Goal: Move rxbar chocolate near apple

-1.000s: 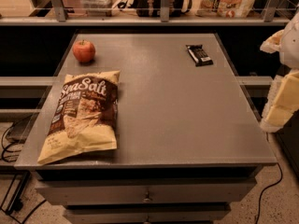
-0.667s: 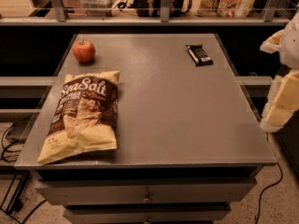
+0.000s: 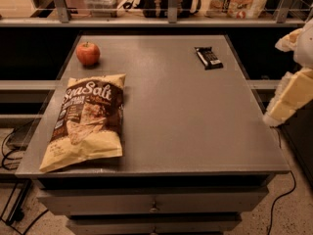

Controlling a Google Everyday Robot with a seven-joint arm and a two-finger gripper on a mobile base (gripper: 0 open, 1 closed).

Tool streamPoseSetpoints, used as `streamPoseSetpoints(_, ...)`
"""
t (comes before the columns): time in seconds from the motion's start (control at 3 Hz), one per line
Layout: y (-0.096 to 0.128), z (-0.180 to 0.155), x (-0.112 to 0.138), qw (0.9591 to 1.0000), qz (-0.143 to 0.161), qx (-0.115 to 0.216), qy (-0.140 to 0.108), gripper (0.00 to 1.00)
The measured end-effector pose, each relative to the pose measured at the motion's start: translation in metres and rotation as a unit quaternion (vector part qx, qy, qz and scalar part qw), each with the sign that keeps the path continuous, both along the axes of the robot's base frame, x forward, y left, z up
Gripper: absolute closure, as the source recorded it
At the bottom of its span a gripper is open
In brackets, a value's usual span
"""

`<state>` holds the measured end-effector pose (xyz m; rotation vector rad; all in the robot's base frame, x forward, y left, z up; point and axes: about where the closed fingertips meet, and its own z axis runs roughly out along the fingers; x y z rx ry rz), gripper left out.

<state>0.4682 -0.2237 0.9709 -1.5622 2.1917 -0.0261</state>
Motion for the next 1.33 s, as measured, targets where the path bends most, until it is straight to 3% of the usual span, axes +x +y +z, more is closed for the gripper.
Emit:
streamPoseSetpoints(0.67, -0.001, -0.019, 0.079, 0.9953, -0.034, 0.085, -0.03, 0.0)
streamPoseSetpoints(1.0, 0.008, -0.039, 0.125, 0.9958, -0.006, 0.09, -0.015, 0.0)
streamPoseSetpoints(1.33, 0.011, -0.039, 0.13, 0.9956, -0.002, 0.093, -0.012, 0.0)
